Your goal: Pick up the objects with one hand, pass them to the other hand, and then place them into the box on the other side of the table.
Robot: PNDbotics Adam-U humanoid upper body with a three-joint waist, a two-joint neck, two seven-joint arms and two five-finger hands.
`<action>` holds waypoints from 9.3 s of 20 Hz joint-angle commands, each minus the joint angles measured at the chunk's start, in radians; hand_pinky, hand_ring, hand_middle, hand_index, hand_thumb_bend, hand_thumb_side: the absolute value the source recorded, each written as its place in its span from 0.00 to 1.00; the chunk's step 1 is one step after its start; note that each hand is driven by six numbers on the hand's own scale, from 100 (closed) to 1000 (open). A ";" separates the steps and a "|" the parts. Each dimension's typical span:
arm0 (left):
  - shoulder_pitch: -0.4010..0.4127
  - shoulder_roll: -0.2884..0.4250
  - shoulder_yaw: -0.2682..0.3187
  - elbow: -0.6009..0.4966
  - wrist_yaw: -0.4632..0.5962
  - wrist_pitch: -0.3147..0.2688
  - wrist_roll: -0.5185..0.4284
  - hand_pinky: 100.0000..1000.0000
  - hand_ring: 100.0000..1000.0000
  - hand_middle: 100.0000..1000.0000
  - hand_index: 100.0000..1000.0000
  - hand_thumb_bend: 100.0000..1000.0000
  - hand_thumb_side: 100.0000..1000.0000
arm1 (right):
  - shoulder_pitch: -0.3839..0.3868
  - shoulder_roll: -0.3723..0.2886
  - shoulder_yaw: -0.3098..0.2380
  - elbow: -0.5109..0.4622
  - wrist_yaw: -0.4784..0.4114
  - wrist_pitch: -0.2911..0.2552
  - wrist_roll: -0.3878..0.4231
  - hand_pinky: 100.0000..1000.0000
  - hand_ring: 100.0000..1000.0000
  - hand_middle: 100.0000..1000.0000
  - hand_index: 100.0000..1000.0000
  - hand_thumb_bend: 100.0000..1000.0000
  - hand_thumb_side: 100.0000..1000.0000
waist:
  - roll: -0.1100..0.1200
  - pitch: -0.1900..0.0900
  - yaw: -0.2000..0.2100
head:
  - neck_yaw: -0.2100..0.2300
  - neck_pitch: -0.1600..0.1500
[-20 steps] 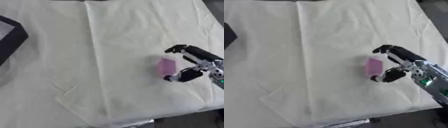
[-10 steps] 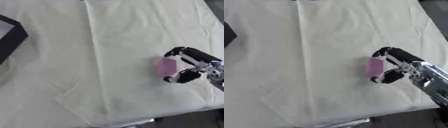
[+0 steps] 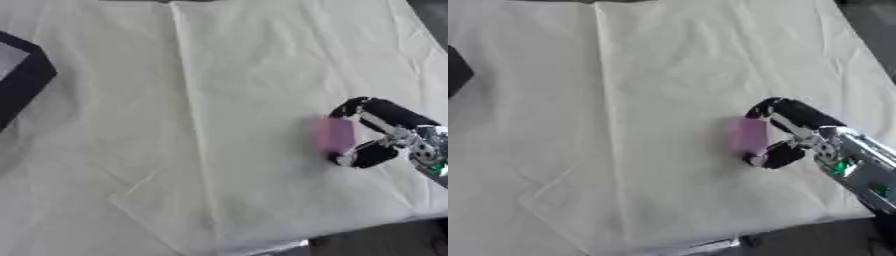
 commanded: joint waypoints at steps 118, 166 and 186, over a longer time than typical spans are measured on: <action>-0.444 -0.301 -0.357 -0.039 -0.236 -0.247 -0.564 0.87 0.70 0.74 0.72 0.64 0.15 | -0.495 0.384 0.346 -0.015 -0.423 -0.108 -0.576 0.73 0.65 0.50 0.47 0.27 0.00 | 0.037 -0.077 0.091 | 0.158 0.016; -0.540 -0.432 -0.470 0.148 -0.458 -0.184 -0.556 0.83 0.70 0.71 0.73 0.60 0.16 | -0.515 0.376 0.450 -0.015 -0.349 -0.209 -0.600 0.70 0.65 0.49 0.46 0.12 0.00 | 0.040 -0.048 0.105 | 0.129 0.016; -0.543 -0.474 -0.514 0.286 -0.470 -0.252 -0.528 0.83 0.70 0.74 0.76 0.65 0.17 | -0.535 0.379 0.461 -0.015 -0.328 -0.215 -0.571 0.70 0.66 0.48 0.46 0.12 0.00 | 0.038 -0.038 0.109 | 0.122 0.016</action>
